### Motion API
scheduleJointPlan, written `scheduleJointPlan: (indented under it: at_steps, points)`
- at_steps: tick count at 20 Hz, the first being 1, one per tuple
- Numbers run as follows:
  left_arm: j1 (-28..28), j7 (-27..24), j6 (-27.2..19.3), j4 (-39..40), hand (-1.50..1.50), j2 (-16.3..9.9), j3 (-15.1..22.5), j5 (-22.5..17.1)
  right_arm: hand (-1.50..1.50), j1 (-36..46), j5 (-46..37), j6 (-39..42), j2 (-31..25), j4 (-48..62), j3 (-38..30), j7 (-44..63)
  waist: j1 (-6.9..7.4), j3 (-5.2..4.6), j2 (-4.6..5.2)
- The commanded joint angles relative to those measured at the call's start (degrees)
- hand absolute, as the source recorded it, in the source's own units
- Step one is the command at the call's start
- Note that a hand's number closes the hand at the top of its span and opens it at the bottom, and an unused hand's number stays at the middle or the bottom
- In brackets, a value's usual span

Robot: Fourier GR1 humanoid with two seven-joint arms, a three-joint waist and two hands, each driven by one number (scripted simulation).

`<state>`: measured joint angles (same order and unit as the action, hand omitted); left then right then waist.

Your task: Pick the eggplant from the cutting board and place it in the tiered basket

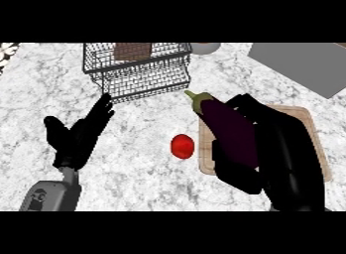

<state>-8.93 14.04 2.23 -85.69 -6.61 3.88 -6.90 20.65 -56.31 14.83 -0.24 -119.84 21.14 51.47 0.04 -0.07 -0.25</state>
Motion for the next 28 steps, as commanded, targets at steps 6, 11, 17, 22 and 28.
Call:
scheduleJointPlan:
  at_steps: [6, 11, 17, 22, 28]
  points:
    - [-0.33, -0.24, 0.73, -0.36, 0.0, -0.46, -0.43, 0.78, 1.5, 27.88, 4.59, 9.08, 0.23, 3.91, -6.76, 11.11, 0.53, 0.0, 0.12]
    - [-1.48, 2.27, -1.02, -1.12, 0.0, 1.58, 0.18, 0.92, 1.5, 38.38, 6.53, 7.28, 0.23, 17.15, -9.85, 10.19, 0.81, 0.0, 0.18]
    - [-0.33, -1.79, 1.24, 1.75, 0.0, 1.9, 0.72, 0.98, 1.5, 50.97, 7.37, 0.5, 0.23, 35.65, -15.32, 8.03, 1.56, -0.04, 0.48]
    - [-4.1, -1.52, 1.27, 3.93, 0.0, 1.28, -1.53, 0.23, 1.5, 58.43, 7.52, -7.89, 0.23, 50.24, -19.18, 4.17, 1.81, -0.05, 0.74]
    - [-1.93, 0.87, 1.75, 0.5, 0.0, 1.05, -0.67, 0.13, 1.5, 60.85, 8.45, -19.94, 0.23, 66.16, -19.42, -3.86, 2.29, -0.02, 0.75]
